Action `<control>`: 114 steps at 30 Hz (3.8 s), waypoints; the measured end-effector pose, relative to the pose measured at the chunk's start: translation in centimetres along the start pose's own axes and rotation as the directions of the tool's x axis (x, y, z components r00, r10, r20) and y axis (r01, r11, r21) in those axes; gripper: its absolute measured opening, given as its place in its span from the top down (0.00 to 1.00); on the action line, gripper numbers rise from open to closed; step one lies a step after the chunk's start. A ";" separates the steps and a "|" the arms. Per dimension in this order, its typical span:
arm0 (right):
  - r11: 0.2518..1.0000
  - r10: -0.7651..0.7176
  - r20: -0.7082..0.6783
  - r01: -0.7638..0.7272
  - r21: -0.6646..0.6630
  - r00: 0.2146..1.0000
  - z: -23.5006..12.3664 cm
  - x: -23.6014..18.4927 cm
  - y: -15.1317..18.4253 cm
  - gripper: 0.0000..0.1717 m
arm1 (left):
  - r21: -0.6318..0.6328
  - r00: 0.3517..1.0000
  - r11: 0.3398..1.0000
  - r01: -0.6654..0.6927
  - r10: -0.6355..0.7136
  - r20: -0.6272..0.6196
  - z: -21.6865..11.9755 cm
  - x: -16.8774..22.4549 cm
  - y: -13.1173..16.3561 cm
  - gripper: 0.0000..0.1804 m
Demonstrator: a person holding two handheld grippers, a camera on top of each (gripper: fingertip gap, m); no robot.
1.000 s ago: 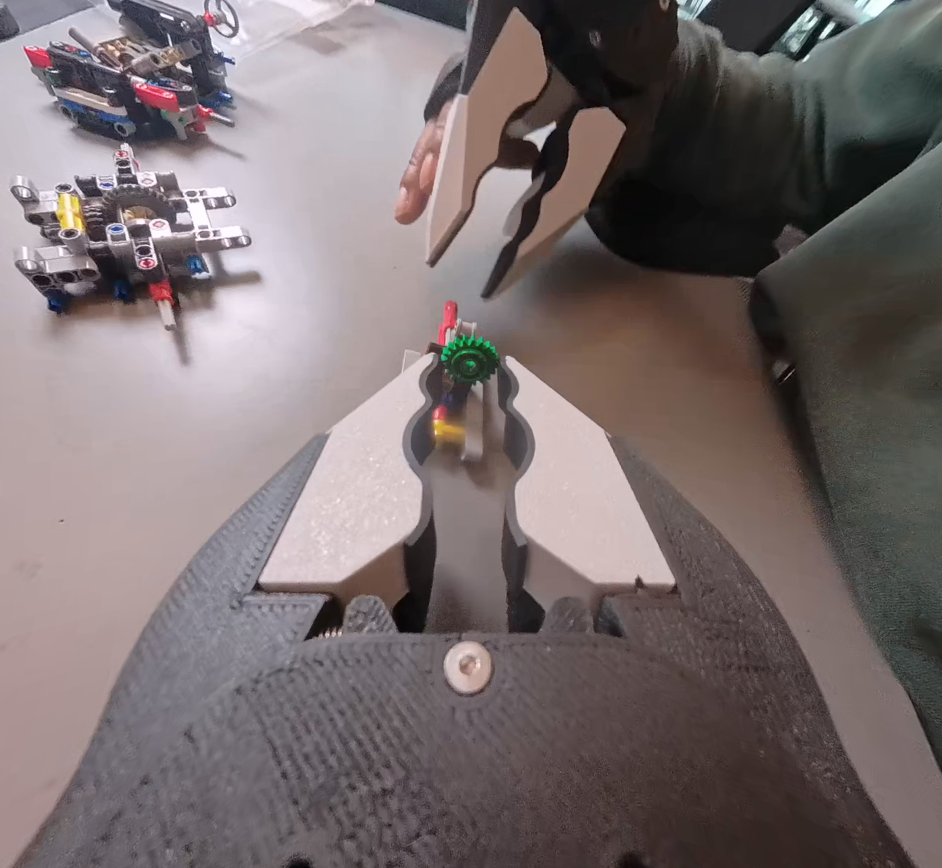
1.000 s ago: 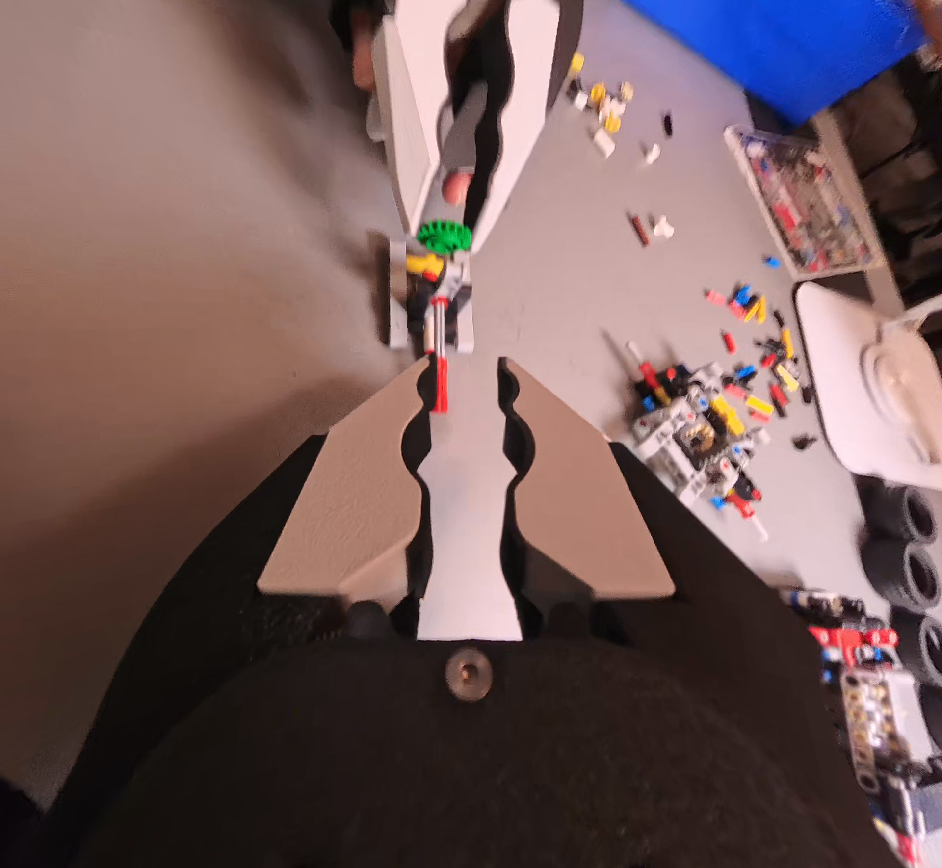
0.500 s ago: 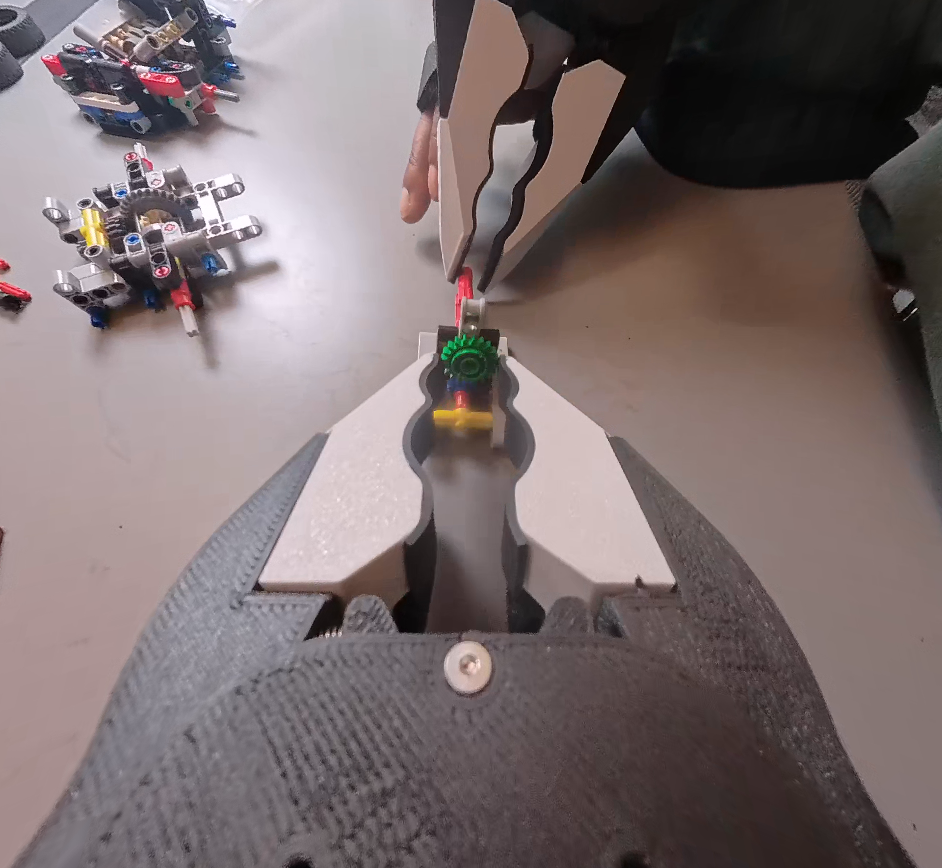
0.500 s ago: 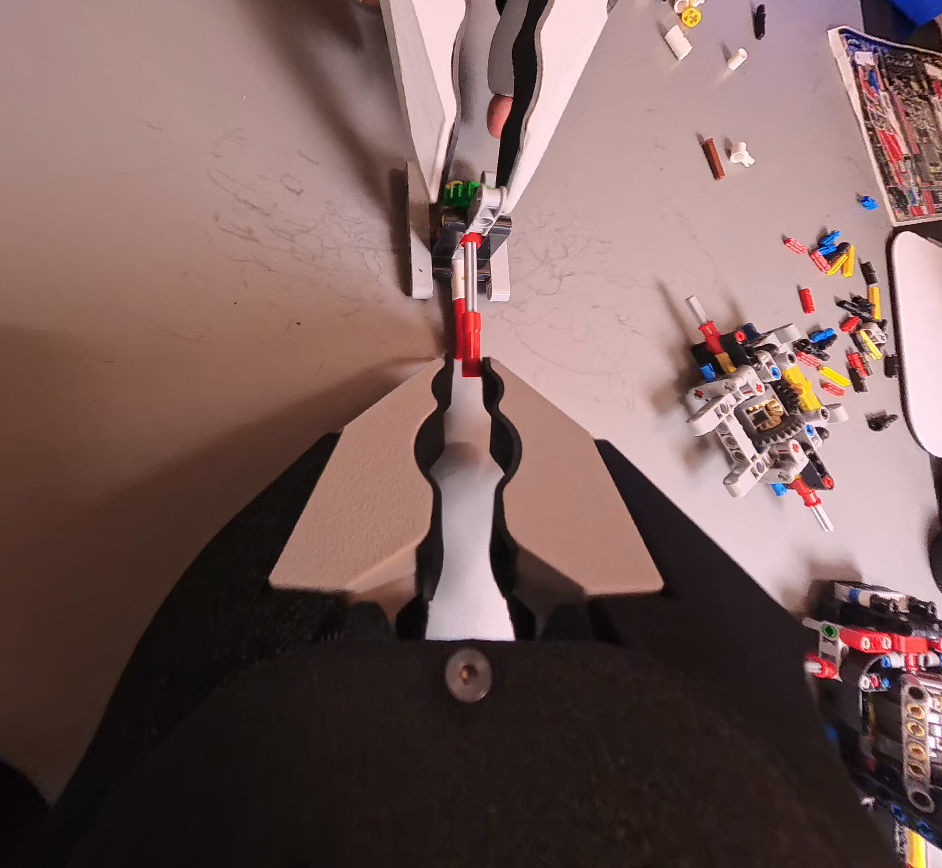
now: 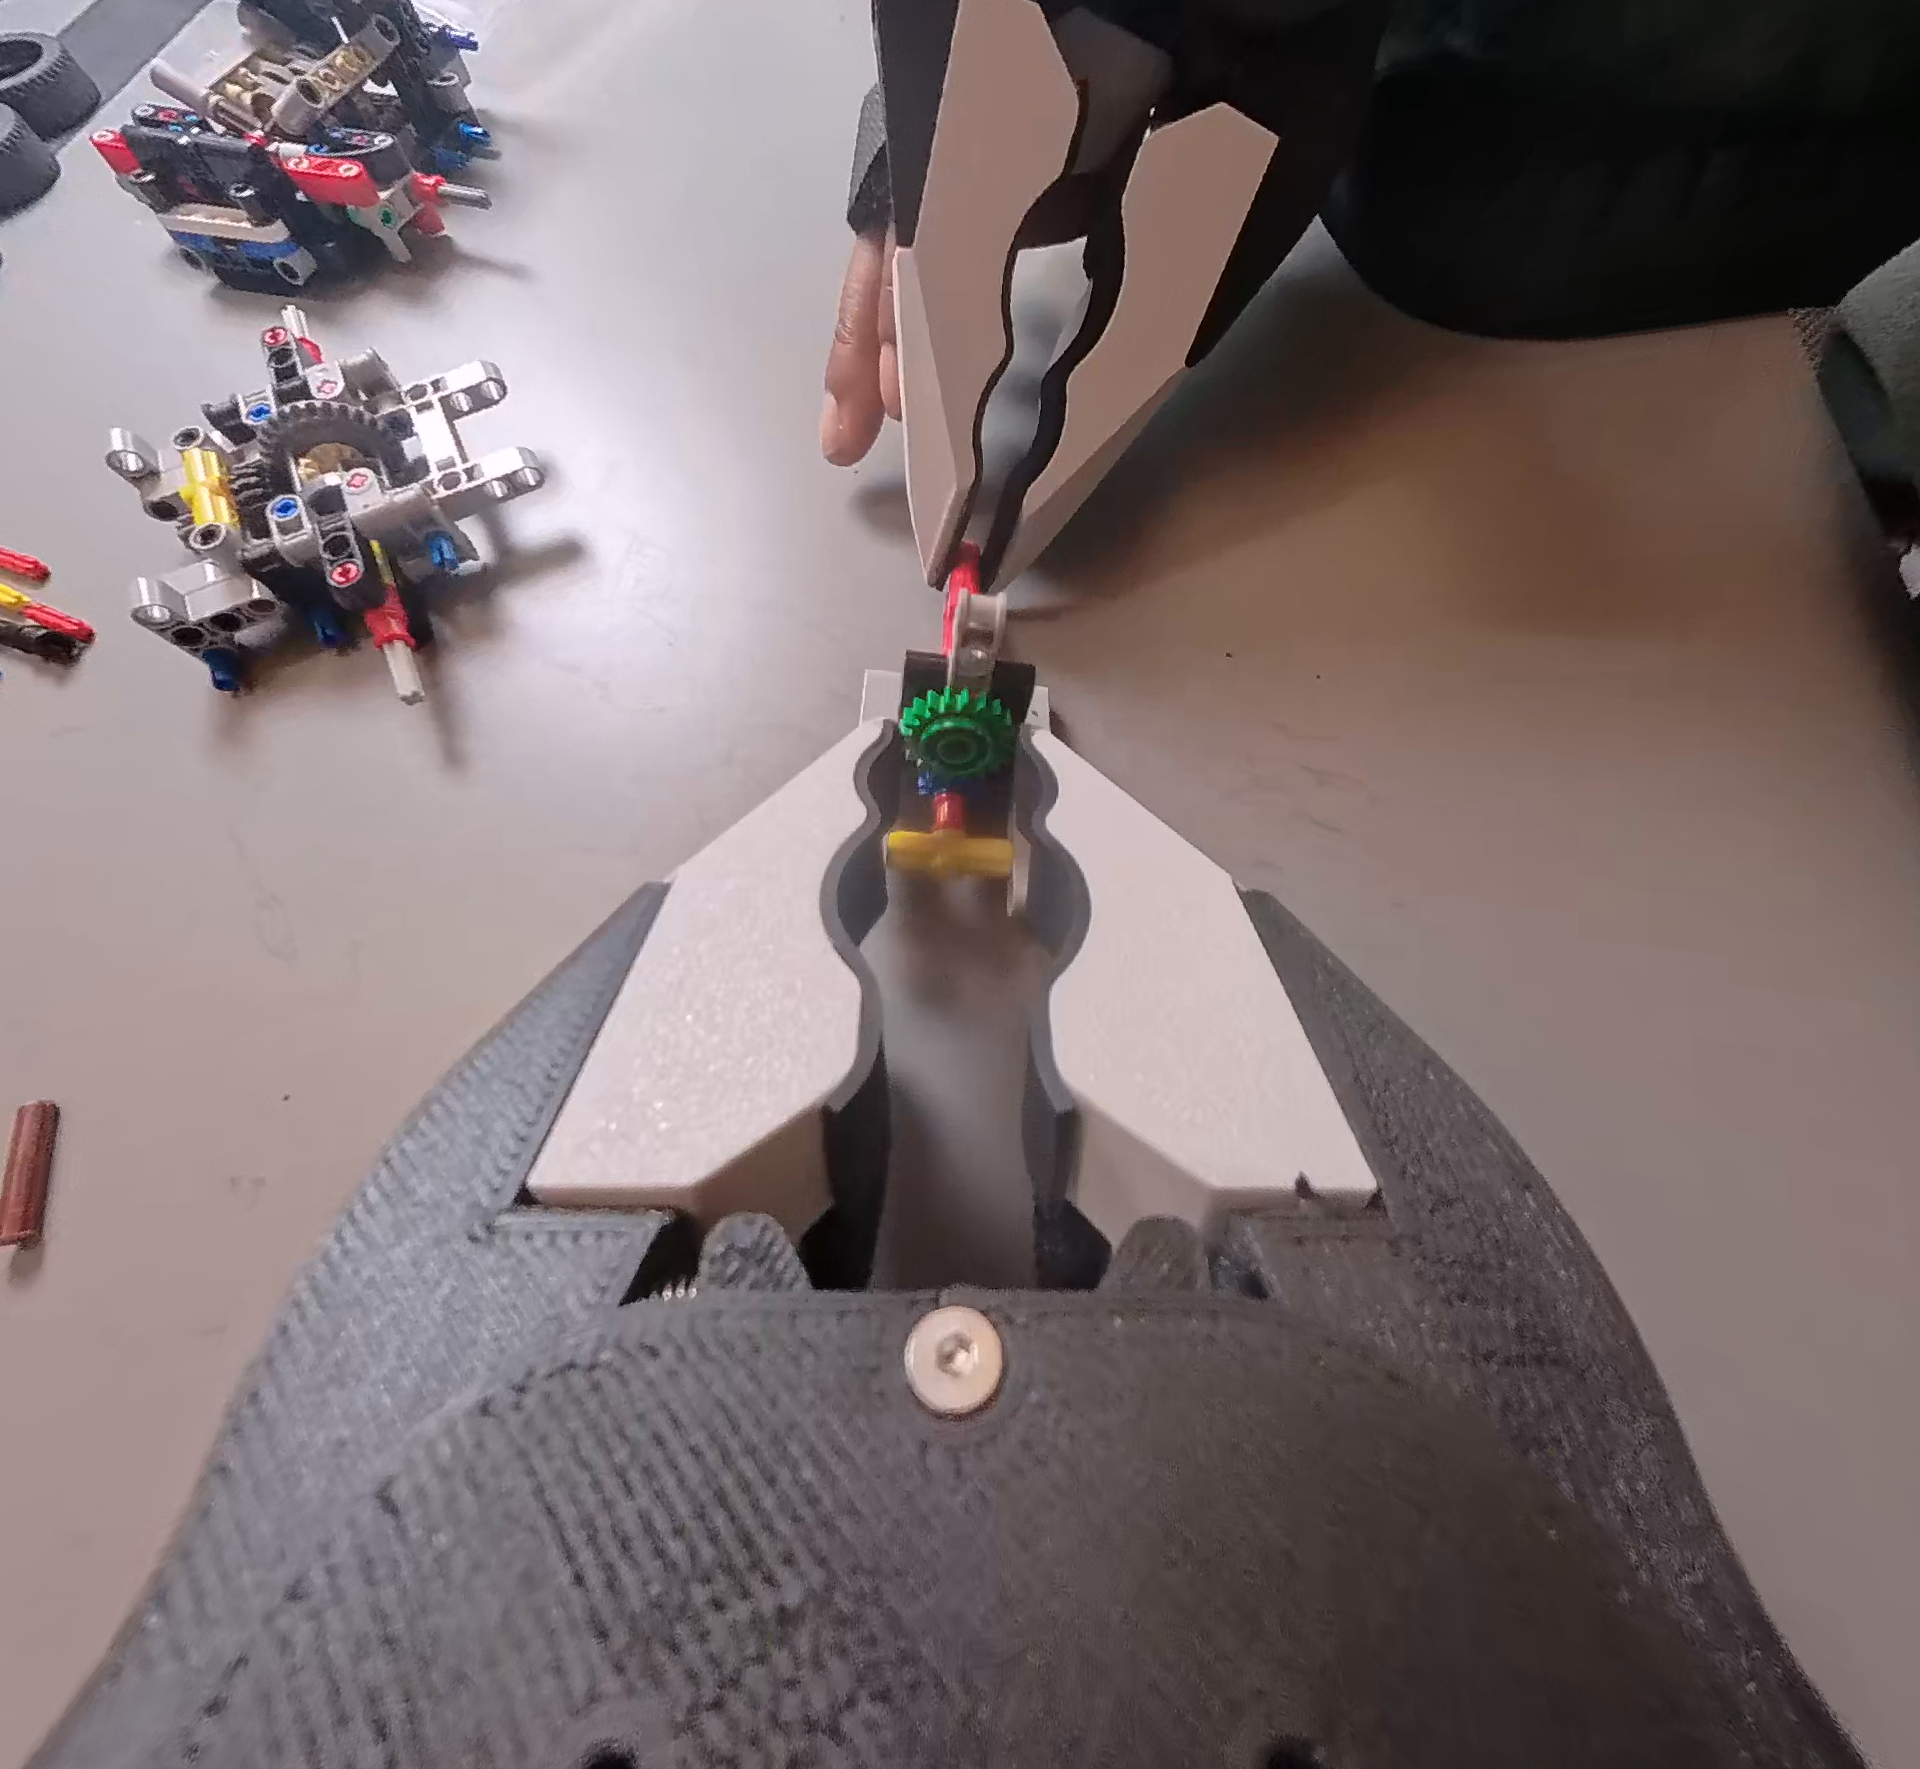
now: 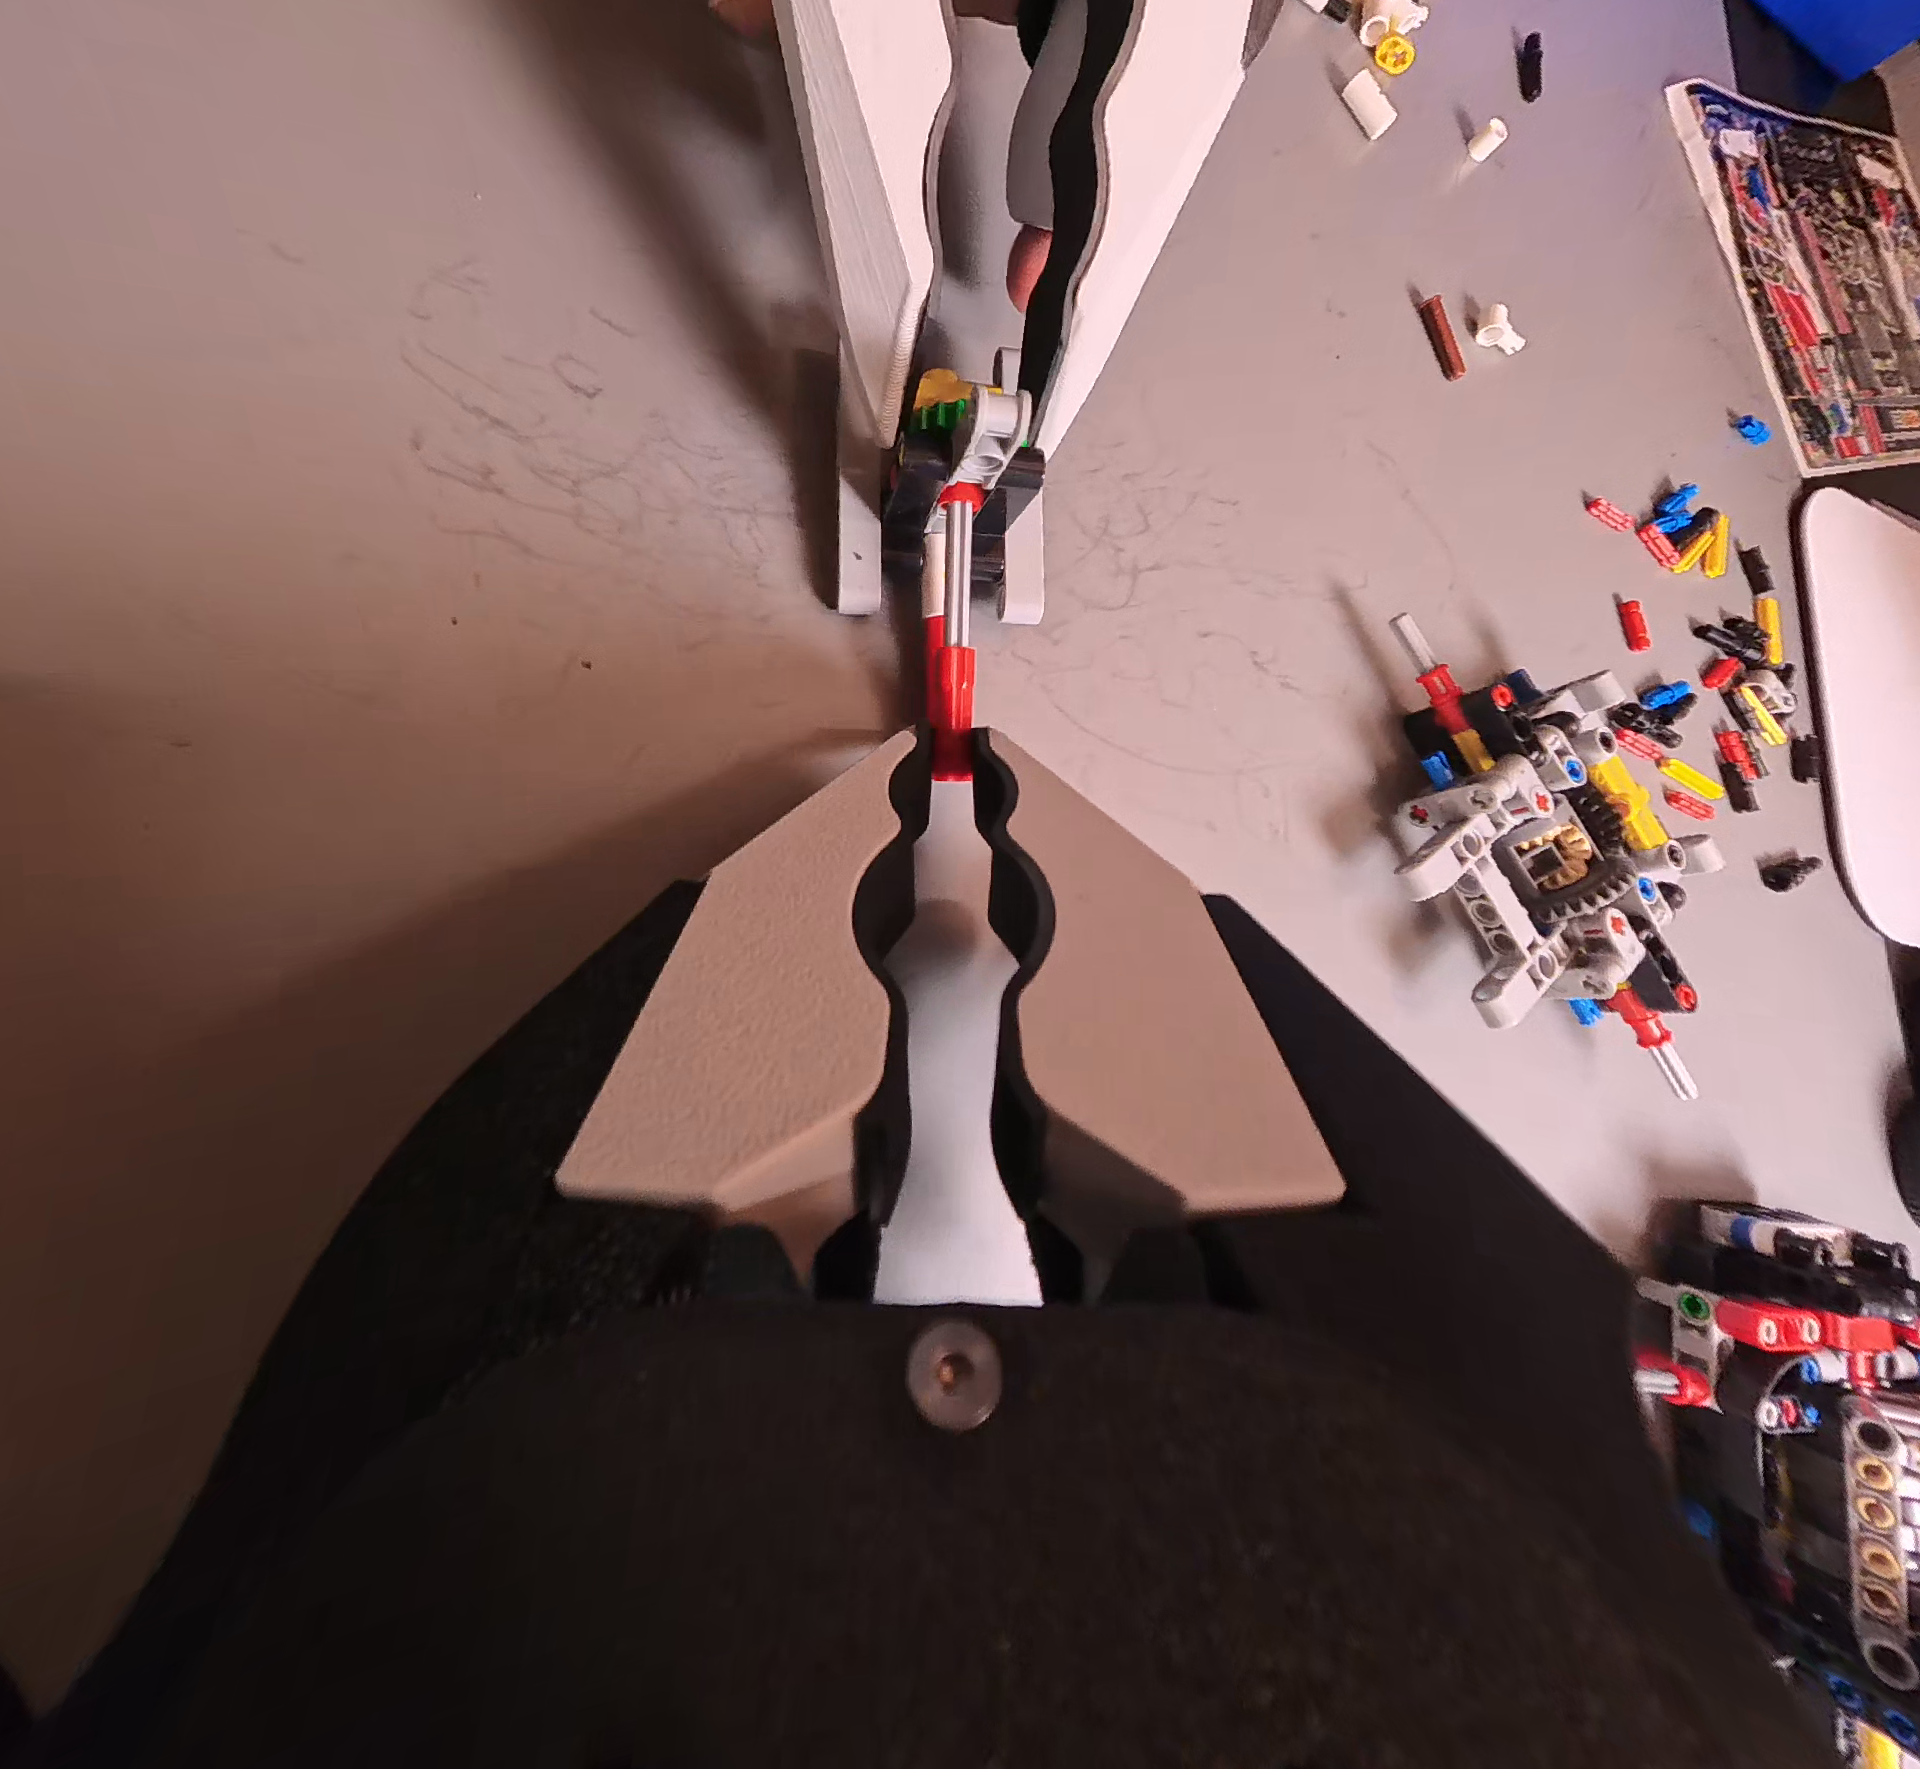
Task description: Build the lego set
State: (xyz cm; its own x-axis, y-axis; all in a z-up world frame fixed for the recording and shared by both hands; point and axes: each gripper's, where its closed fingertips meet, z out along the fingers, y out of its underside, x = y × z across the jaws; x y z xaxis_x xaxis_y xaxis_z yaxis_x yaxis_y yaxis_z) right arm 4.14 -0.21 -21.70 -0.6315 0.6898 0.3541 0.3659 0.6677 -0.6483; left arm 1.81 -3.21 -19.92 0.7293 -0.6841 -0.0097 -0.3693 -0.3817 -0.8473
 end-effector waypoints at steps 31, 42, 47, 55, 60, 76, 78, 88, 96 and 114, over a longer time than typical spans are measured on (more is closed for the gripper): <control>0.999 -0.012 -0.015 0.013 0.049 1.000 0.7 -0.3 -2.0 0.97 | -0.032 0.997 0.997 -0.073 0.074 0.011 0.7 0.4 0.2 0.89; 0.999 -0.009 -0.020 0.010 0.046 1.000 0.7 -0.2 -1.9 0.97 | -0.032 0.998 0.998 -0.060 0.061 0.028 -0.4 0.1 0.3 0.88; 0.999 -0.017 -0.025 0.018 0.038 1.000 0.7 -0.1 -1.8 0.97 | -0.071 0.993 0.992 -0.104 0.107 0.039 0.4 0.2 0.7 0.98; 0.999 -0.017 -0.003 0.017 0.042 1.000 0.7 -0.5 -2.0 0.98 | -0.061 0.987 0.987 -0.149 0.151 0.044 1.1 0.7 0.4 0.99; 0.999 -0.020 -0.013 0.021 0.035 1.000 0.6 -0.4 -1.9 0.97 | -0.074 0.990 0.989 -0.130 0.133 0.041 1.2 0.6 0.5 0.99; 0.999 -0.003 -0.020 0.004 0.049 1.000 0.9 -0.5 -3.7 0.79 | -0.079 0.991 0.990 -0.121 0.124 0.040 1.5 0.8 0.5 0.99; 0.998 -0.016 -0.030 0.018 0.053 0.999 1.0 -0.5 -3.9 0.83 | -0.080 0.992 0.990 -0.114 0.118 0.039 1.5 0.9 0.4 0.99; 0.966 -0.242 -0.100 0.230 -0.118 0.965 0.6 -0.5 -3.6 0.85 | -0.089 0.998 0.995 -0.045 0.049 0.035 1.8 0.9 0.4 0.98; 0.935 -0.300 -0.049 0.283 -0.214 0.953 0.6 -0.4 -3.5 0.85 | -0.094 0.999 0.995 -0.015 0.019 0.047 1.9 0.7 0.5 0.98; 0.975 -0.199 0.024 0.200 -0.098 0.980 0.4 -0.6 -3.6 0.88 | -0.014 0.989 0.989 -0.150 0.150 0.014 0.8 0.1 -0.8 0.83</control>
State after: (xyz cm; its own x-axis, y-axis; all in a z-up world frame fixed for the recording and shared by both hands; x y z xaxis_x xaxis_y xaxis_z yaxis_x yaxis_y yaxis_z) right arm 2.90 -3.18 -19.86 -0.7079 0.5363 0.4595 0.2975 0.8165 -0.4947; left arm 2.66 -2.51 -19.64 0.6740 -0.7245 -0.1443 -0.4826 -0.2839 -0.8286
